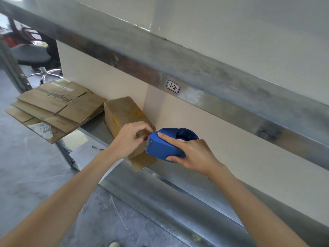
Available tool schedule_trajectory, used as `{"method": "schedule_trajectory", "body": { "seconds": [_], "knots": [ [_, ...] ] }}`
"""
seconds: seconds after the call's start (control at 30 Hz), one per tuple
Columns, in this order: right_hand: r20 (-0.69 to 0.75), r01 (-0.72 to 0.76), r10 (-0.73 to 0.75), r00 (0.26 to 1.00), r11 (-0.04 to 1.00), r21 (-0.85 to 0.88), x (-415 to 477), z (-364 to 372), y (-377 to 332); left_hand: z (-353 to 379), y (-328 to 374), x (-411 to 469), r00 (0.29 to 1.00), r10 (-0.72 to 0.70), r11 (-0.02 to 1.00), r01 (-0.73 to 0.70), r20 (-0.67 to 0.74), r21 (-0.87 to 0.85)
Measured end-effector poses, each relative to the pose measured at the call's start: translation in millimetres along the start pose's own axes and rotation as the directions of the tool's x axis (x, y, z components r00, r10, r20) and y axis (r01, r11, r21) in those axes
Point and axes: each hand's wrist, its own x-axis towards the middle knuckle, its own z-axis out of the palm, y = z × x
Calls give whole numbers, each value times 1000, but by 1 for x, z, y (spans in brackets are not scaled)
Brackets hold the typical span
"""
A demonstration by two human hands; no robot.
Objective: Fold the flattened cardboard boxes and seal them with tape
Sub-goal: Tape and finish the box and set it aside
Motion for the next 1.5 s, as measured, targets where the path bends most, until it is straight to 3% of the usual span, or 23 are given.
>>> {"method": "schedule_trajectory", "body": {
  "seconds": [0.13, 0.37, 0.5, 0.57, 1.2, 1.5],
  "knots": [
    [16, -23, 22, 1000, 998, 55, 5, 2, 2, -6, 0, -8, 996, -76, 997, 75, -37, -36],
    [79, -138, 134, 988, 989, 53, -8, 8, 35, -37, -46, -52, 938, -343, 938, 338, -51, -77],
    [90, -132, 127, 988, 990, 56, 2, 14, 33, -32, -53, -55, 923, -382, 910, 364, -58, -196],
    [106, -141, 134, 985, 988, 65, 6, 16, 34, -31, -56, -55, 923, -380, 901, 354, -59, -251],
    [167, -203, 197, 966, 979, 19, 15, 27, 35, -2, -106, -44, 959, -240, 954, 205, -150, -221],
    [163, -248, 243, 956, 969, 11, 17, 32, 33, 6, -119, -38, 975, -74, 983, 36, -208, -179]
  ]
}}
